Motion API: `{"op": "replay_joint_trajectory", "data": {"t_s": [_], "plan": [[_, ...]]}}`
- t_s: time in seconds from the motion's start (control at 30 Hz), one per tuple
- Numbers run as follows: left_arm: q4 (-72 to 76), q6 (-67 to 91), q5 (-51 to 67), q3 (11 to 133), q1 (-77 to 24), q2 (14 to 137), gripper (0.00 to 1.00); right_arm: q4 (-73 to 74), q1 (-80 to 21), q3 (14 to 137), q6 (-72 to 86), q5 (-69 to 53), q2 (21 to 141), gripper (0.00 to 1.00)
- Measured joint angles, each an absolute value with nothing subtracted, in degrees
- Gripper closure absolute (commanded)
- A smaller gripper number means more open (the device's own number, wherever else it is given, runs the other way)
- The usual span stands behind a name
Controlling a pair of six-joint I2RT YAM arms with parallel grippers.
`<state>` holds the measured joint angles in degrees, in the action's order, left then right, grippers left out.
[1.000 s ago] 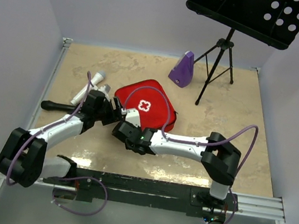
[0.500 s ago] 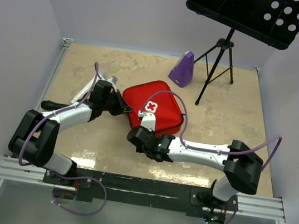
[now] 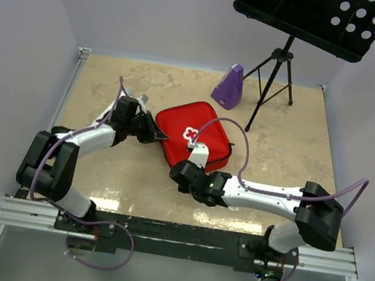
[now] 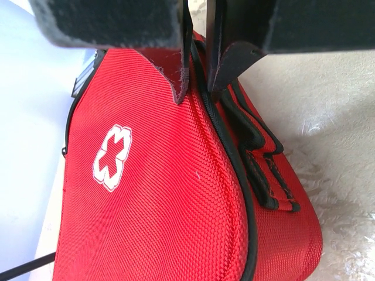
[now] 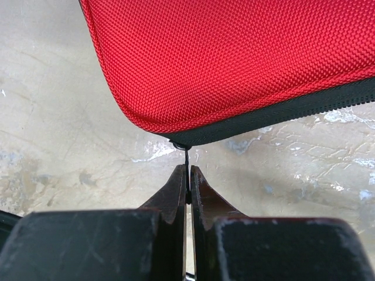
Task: Organize the medicine kit
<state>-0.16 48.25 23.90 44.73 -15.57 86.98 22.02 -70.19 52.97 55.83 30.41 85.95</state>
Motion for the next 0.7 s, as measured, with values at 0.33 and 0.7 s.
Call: {"op": "replay_joint_trajectory", "data": {"t_s": [0.33, 0.7], "plan": [[-7.90, 41.25, 18.09, 49.47, -10.70, 86.50, 0.25, 26.46, -71.13, 58.08, 51.94, 30.70, 91.11, 1.00], [-12.99, 38.33, 11.60, 38.35, -8.01, 65.84, 0.19, 32.67, -72.84, 87.59, 39.03, 31.94, 115.46, 1.00]]}}
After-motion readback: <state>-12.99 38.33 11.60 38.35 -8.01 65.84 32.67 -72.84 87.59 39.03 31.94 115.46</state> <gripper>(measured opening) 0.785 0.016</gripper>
